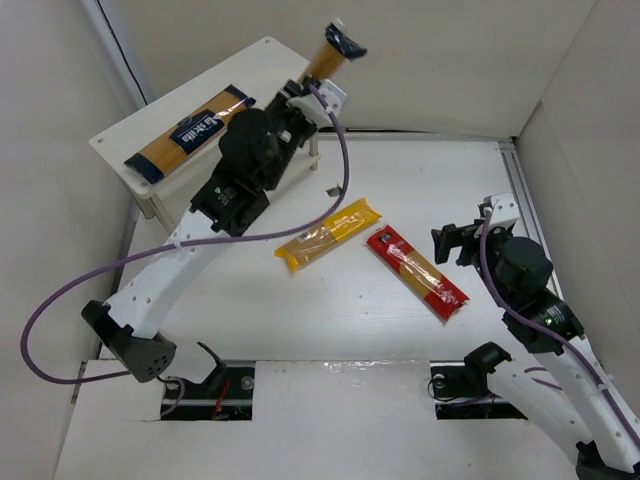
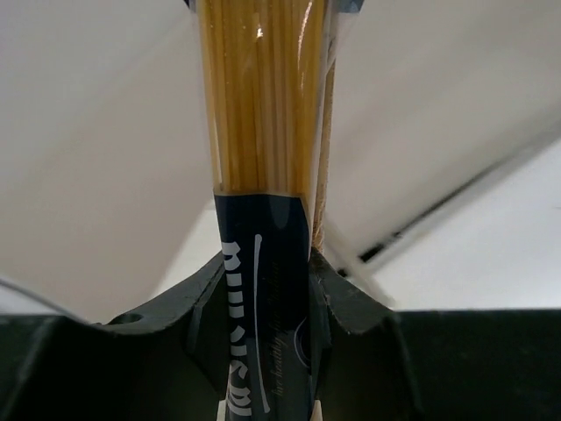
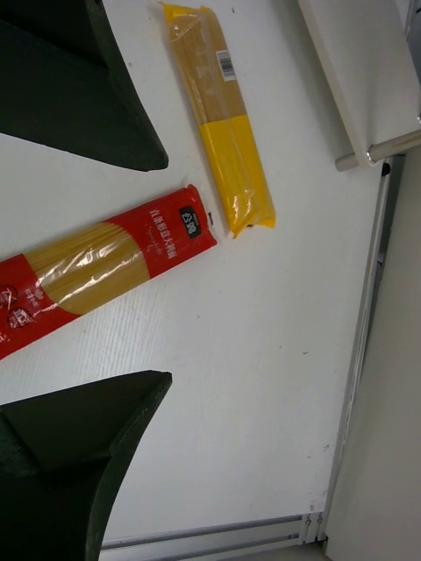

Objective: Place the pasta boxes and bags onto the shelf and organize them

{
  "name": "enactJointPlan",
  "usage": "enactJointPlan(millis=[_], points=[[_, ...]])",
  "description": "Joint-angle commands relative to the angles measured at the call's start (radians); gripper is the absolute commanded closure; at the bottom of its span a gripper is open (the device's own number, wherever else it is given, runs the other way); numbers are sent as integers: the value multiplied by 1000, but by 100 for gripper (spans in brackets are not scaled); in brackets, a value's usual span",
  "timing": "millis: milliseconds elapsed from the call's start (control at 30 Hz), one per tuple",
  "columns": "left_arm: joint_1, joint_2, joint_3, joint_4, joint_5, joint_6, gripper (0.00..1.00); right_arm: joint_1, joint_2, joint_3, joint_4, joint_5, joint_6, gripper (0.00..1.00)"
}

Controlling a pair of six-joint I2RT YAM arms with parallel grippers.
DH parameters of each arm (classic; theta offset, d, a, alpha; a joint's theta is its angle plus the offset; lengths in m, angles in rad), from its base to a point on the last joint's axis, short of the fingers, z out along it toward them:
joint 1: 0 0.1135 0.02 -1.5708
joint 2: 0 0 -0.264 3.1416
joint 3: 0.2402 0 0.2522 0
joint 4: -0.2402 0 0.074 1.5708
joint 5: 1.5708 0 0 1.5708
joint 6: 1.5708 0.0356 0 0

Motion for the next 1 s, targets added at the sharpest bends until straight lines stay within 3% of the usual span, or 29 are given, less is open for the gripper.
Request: enactJointPlan(millis=[0,100,267,400,667,800,967], points=[[144,18,227,205,39,213,100,-6,15,4,13,27,-10,0],[233,102,329,218,39,278,100,-6,24,4,13,27,-10,0],[403,155,460,237,156,363,100,-6,44,4,23,17,-10,0],[483,120,340,333,184,502,100,-6,67,16,23,27,-20,0],[571,109,219,229,219,578,100,-6,138,42,-8,57,-29,0],[620,130,162,240,205,556,100,-6,148,42,-17,57,-29,0],[678,149,162,122,283,487,100,-6,196,42,-7,48,-29,0]])
